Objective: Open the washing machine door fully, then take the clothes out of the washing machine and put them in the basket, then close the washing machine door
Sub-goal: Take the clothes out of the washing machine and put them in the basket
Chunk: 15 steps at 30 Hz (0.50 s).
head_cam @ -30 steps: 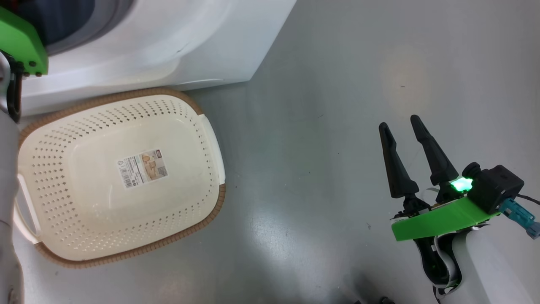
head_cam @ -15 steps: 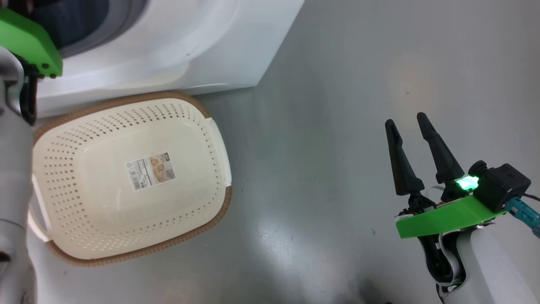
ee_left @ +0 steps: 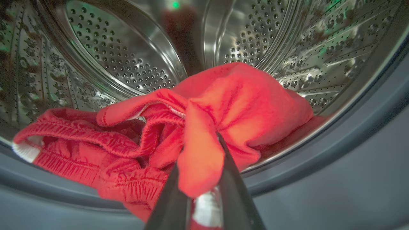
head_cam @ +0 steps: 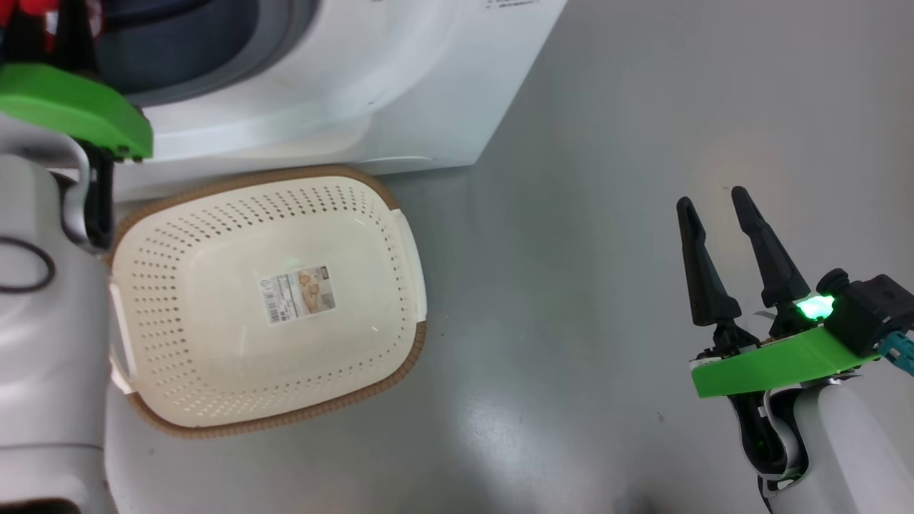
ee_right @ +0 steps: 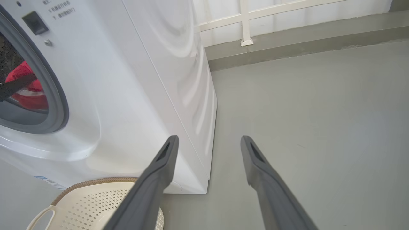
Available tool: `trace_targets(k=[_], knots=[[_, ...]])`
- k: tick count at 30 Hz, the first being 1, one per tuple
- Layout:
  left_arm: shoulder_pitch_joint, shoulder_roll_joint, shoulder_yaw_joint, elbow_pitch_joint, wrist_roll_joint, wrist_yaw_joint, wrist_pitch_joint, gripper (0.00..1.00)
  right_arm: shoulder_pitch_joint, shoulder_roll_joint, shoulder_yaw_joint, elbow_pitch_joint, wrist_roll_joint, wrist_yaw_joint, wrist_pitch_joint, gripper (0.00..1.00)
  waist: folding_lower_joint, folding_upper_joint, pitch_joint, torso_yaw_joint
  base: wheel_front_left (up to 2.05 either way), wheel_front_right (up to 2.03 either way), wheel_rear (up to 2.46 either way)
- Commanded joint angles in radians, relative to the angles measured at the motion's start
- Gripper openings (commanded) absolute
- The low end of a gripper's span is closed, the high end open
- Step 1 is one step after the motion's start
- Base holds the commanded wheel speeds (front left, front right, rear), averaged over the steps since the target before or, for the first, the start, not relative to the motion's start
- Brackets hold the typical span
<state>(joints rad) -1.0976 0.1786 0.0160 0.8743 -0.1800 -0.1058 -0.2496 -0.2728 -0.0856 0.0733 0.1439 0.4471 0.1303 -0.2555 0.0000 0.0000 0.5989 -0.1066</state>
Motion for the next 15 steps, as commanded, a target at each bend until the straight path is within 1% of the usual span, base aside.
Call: trace_targets(k=[1, 15], knots=[[0.033, 0.035, 0.028, -0.053, 0.005, 0.002, -0.012, 0.00, 0.018, -0.008, 0.013, -0.023, 0.005, 0.000, -0.006, 1.00, 0.0000, 0.0000, -0.017, 0.017, 0.00, 0.00, 0.00], [0.294, -0.073, 0.136, -0.374, 0.048, -0.015, -0.012, 0.00, 0.052, -0.018, -0.015, -0.020, 0.002, 0.000, -0.006, 1.00, 0.0000, 0.0000, -0.083, 0.070, 0.00, 0.00, 0.00]])
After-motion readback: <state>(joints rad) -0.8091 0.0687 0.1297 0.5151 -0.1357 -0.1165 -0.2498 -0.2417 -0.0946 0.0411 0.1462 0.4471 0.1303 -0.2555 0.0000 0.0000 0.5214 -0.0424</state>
